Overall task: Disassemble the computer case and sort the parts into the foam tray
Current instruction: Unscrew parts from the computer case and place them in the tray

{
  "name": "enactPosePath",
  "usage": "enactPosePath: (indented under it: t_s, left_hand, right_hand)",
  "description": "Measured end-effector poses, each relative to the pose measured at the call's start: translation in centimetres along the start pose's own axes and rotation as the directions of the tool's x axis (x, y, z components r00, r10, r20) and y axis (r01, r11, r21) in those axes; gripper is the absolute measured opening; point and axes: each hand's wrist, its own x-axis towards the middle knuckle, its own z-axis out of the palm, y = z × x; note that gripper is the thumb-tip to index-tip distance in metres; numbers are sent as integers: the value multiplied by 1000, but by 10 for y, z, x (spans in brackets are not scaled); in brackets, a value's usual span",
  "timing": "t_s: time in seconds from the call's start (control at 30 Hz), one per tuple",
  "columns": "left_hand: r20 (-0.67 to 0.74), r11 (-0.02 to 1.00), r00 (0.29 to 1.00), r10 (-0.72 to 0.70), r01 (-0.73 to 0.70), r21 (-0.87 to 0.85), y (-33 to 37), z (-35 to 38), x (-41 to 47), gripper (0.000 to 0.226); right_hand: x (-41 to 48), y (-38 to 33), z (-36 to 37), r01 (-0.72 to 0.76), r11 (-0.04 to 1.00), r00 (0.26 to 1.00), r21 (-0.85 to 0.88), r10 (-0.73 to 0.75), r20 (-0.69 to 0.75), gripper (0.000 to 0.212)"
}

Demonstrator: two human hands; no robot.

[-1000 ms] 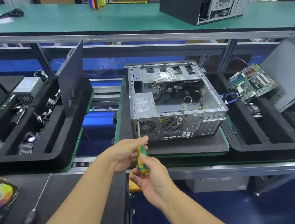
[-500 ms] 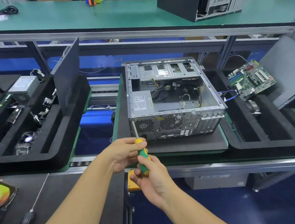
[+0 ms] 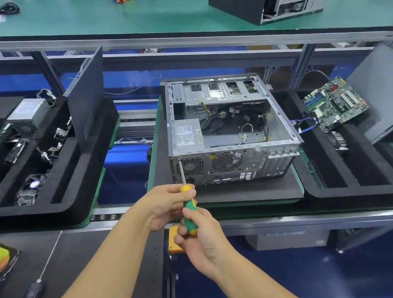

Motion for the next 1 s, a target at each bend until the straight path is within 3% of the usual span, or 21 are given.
enactPosePath:
  t_s: [0.77,1.0]
  left_hand:
    - [20,1000,1000,20,-20,9,-4,-7,6,32]
    - [31,1000,999,22,-22,4,-3,-7,7,30]
  right_hand:
    - [4,0,1,-5,1000,1000,-1,5,-2,28]
    - [7,2,-1,0,1000,1000,-8,0,11,20]
